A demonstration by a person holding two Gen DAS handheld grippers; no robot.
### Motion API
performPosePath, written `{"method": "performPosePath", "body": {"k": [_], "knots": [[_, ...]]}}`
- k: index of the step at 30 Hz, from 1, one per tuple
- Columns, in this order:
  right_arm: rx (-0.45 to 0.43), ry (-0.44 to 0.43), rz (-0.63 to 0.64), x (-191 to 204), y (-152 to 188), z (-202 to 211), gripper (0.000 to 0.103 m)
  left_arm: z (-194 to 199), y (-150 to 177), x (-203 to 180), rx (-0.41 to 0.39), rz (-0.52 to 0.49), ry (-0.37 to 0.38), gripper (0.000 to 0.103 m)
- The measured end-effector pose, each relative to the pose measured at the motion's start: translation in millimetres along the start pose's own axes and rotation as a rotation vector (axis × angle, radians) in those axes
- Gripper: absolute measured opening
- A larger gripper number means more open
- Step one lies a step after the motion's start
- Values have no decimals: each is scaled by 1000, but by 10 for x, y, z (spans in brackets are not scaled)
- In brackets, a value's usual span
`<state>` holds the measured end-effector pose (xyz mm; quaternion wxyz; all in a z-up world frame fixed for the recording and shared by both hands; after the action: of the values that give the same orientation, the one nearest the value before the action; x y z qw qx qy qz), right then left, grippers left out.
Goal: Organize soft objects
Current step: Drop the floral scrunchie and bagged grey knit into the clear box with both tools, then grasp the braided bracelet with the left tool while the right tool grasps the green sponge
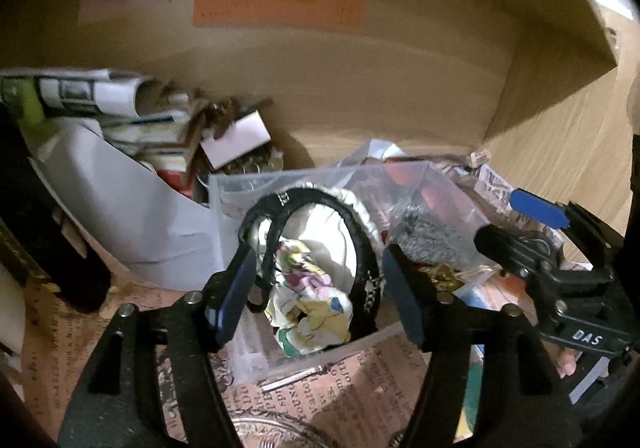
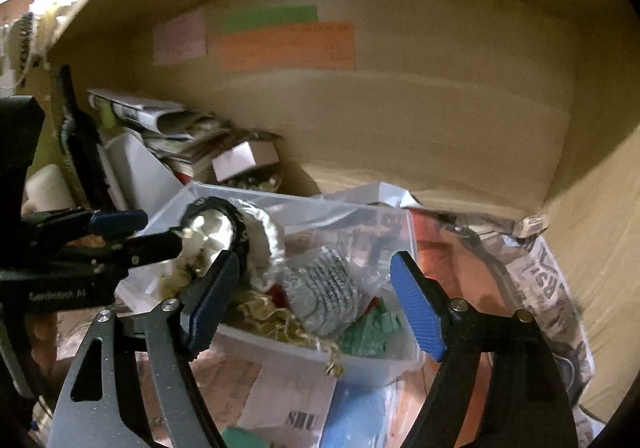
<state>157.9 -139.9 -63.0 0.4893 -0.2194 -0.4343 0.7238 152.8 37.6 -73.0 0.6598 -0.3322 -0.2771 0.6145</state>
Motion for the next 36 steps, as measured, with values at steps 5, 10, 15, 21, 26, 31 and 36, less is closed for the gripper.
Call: {"method": "performPosePath", "body": {"k": [5, 10, 15, 21, 26, 31, 36], "knots": [[-35, -23, 14, 79, 69, 263, 82, 249, 33, -40, -52, -17, -14, 85], [-12, -52, 7, 132, 243, 385, 82, 415, 153, -118, -68, -48, -23, 93], [68, -76, -14, 163, 524, 347, 82, 470, 332, -193, -54, -69, -21, 98], [172, -98, -38, 201, 852, 232, 82, 382, 603, -260, 17, -78, -6, 98], [245, -109, -46, 182, 1037, 154, 65, 291, 801, -281, 76, -59, 11, 98], [282, -148, -63, 145, 1132, 136, 39, 250, 901, -324, 109, -44, 45, 98], [241, -125, -70, 87, 1138, 270, 35, 205, 981, -477, 136, -64, 82, 98]]}}
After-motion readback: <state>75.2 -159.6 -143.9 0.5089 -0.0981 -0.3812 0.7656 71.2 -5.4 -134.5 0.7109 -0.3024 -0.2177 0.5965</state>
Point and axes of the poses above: each gripper's, at about its wrist camera, not at the fingertips, and z roughly against the way its jaws point, x to its left, y to its underside, the point moved 1 cm from there along -z, roughly the way its jaws point, and after that the axes turned 7 degrees about -z, right-handed, at the moved point
